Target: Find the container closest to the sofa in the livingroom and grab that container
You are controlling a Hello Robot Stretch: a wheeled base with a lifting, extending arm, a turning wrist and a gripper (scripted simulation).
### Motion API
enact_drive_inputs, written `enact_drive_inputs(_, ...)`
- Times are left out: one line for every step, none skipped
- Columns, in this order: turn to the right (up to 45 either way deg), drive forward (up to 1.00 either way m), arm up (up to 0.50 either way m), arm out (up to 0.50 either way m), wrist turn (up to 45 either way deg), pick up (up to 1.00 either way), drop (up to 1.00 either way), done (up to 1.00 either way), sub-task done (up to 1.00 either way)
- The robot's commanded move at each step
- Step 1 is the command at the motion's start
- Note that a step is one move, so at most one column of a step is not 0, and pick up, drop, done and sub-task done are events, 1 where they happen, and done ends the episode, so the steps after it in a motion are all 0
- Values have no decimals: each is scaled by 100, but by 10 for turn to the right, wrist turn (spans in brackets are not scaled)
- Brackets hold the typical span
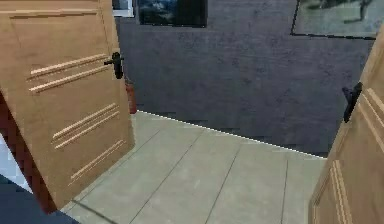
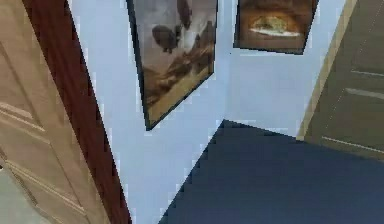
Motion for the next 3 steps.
enact_drive_inputs(0,100,0,0,0,0,0,0,0)
enact_drive_inputs(-30,0,0,0,0,0,0,0,0)
enact_drive_inputs(0,90,0,0,0,0,0,0,0)
